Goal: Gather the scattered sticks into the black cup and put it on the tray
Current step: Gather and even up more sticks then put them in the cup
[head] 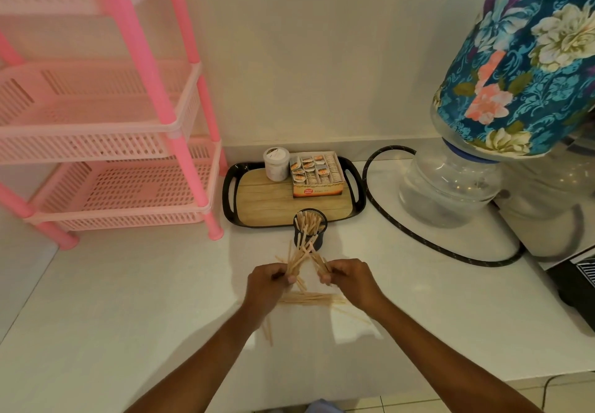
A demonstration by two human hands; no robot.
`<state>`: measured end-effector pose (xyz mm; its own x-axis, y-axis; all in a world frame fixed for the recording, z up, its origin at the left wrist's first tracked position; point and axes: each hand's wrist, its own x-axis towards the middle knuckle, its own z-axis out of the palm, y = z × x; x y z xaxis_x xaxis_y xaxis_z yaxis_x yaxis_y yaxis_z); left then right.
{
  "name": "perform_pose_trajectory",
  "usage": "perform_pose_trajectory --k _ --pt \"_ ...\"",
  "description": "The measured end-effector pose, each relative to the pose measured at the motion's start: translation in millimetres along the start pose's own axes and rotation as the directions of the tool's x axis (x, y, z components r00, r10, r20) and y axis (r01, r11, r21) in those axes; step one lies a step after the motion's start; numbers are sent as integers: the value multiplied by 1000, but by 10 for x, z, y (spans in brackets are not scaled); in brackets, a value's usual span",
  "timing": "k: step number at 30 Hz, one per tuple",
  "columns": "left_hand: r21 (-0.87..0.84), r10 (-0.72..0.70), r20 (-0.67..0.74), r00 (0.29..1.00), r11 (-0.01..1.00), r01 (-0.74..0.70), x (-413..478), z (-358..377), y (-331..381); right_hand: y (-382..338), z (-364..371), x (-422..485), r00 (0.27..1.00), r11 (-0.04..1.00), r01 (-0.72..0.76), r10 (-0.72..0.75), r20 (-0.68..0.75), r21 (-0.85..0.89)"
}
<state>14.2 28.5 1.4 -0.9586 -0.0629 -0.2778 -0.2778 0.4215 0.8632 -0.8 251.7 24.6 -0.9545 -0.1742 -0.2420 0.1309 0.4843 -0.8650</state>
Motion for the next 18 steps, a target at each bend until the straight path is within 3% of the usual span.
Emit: perform_pose_trajectory --k 4,10,18 --pt "-214 -28 -4 1000 976 27 -99 203 151 -147 143 -28 1000 993 -13 13 -5 114" --pt "-317 13 -74 997 948 -35 -137 346 212 -209 196 -63 996 942 -59 78 -46 331" --pt "-60 156 -142 978 984 -166 -129 459 209 -179 150 -21 994 919 -75 100 -45 387"
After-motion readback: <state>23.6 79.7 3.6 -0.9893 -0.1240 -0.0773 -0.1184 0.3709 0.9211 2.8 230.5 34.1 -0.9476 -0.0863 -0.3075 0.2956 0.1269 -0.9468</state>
